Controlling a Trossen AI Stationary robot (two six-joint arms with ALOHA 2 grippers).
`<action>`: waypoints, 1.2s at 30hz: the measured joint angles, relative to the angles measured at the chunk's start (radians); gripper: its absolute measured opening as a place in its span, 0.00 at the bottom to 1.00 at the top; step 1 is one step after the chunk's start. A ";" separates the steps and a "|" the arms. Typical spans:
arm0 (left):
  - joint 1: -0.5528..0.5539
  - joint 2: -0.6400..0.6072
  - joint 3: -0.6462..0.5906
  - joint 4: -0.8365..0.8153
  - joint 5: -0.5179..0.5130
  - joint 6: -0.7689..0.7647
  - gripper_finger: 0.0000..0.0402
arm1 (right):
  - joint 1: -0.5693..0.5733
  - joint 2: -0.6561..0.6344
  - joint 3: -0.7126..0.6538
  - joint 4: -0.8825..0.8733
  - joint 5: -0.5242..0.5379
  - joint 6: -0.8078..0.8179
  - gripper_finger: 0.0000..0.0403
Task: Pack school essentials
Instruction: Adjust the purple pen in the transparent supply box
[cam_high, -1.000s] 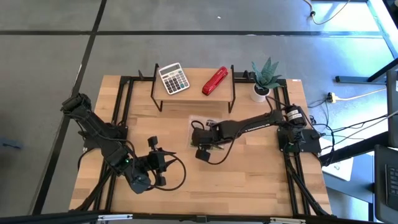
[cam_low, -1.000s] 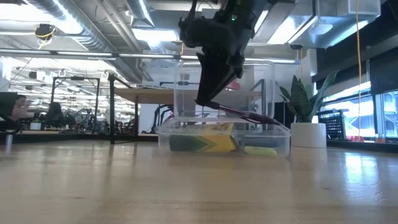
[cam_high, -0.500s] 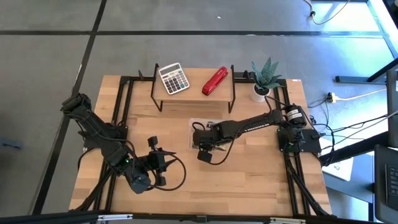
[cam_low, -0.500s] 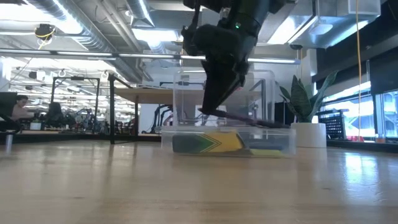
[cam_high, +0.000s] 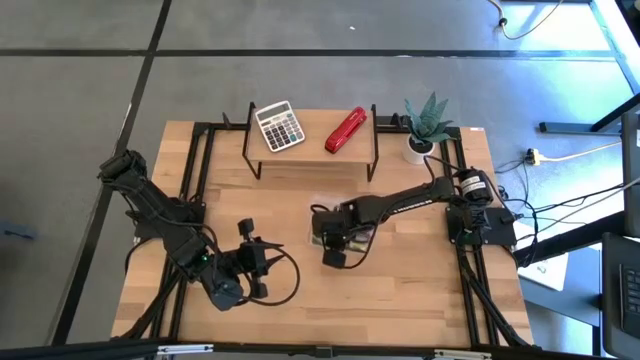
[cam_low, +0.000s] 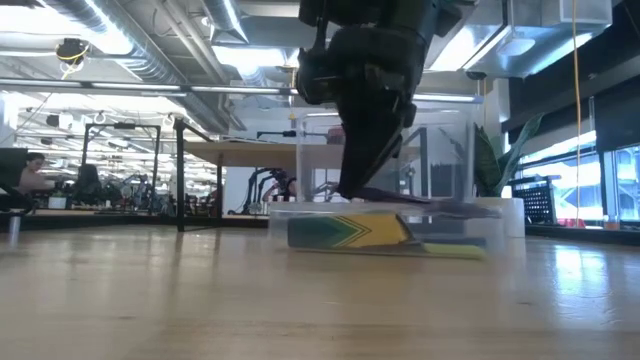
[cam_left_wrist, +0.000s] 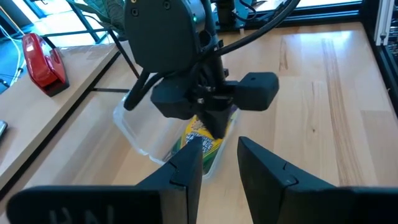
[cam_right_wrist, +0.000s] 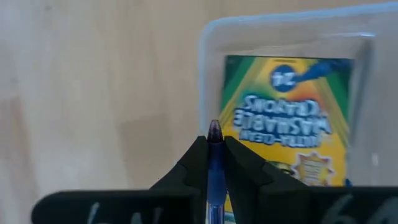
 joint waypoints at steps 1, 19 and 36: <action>0.000 0.000 0.000 0.000 0.000 0.000 0.23 | 0.001 0.000 0.000 0.001 -0.025 0.000 0.10; 0.000 0.000 0.000 0.000 0.000 0.000 0.23 | 0.045 -0.007 0.087 -0.041 -0.056 0.036 0.10; 0.000 0.000 0.000 0.000 0.000 0.000 0.23 | 0.045 -0.002 0.184 -0.256 0.270 0.135 0.11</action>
